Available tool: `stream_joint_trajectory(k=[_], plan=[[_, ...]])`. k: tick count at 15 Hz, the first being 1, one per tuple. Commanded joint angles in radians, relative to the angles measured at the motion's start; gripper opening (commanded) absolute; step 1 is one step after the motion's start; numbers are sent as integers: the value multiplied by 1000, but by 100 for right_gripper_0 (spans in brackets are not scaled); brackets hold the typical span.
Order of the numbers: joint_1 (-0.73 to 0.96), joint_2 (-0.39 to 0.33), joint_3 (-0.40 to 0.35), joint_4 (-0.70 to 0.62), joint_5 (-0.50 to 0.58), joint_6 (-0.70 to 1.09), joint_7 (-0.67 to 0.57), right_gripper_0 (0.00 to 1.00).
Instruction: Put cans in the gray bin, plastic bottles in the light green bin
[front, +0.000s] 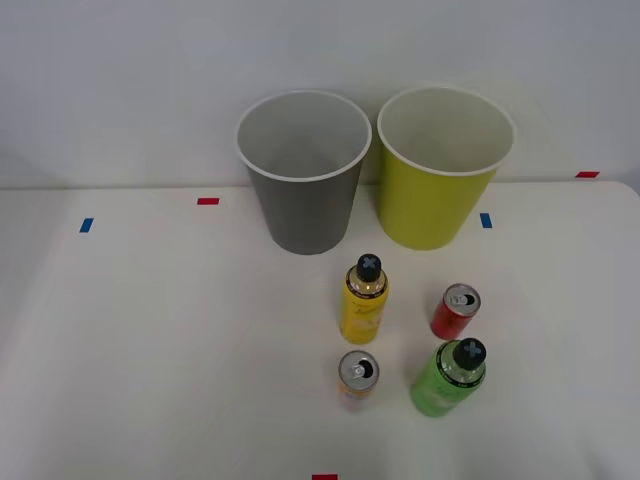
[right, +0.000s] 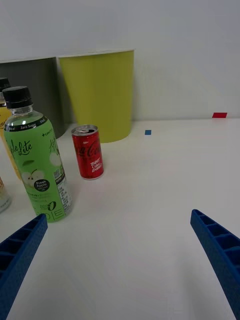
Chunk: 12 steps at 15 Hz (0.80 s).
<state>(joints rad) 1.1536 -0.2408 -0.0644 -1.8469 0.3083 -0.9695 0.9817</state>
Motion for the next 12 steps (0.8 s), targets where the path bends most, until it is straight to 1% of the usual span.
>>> stream_joint_trajectory(k=[1,12], plan=[[0,0,0,0,0,0,0,100],[0,0,0,0,0,0,0,100]])
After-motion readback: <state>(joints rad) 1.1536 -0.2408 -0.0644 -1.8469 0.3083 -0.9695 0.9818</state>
